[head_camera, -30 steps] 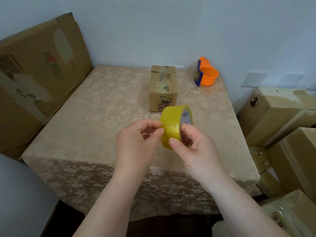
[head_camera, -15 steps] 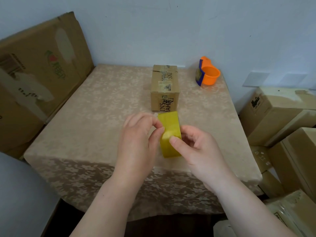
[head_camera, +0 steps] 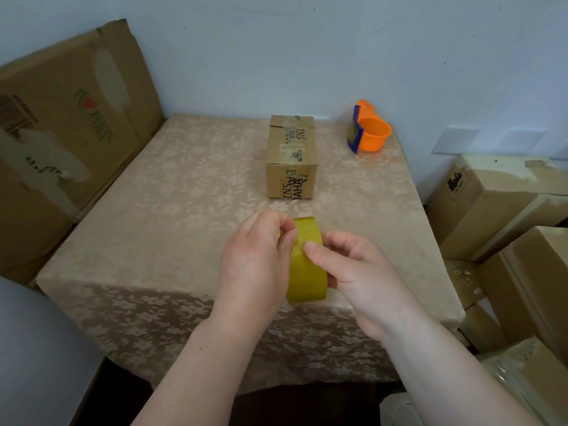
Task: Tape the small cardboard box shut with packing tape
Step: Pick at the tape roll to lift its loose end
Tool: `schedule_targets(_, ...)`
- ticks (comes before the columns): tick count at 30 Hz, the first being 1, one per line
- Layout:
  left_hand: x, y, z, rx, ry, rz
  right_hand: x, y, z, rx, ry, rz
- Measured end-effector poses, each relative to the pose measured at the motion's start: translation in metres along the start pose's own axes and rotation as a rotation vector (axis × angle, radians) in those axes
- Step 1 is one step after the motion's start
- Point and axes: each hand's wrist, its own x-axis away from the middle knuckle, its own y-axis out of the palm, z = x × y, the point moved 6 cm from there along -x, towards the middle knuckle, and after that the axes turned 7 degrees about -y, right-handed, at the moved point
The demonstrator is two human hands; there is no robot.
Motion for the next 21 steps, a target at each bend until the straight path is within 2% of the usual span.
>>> schedule_targets(5,0.001,0.002,-0.003,-0.012,-0.057,0.037,0.004,-0.003,0.001,-0.058,0.061,0.041)
schedule_targets(11,-0.001,0.002,0.001,-0.042,-0.047,0.064,0.003,-0.004,-0.011,0.125,-0.163,0.168)
schedule_targets(16,-0.002,0.005,0.004,-0.051,-0.01,0.027,0.0,-0.017,-0.017,0.194,-0.238,0.284)
schedule_targets(21,-0.003,0.007,0.005,-0.043,0.034,-0.001,-0.006,-0.023,-0.022,0.249,-0.258,0.27)
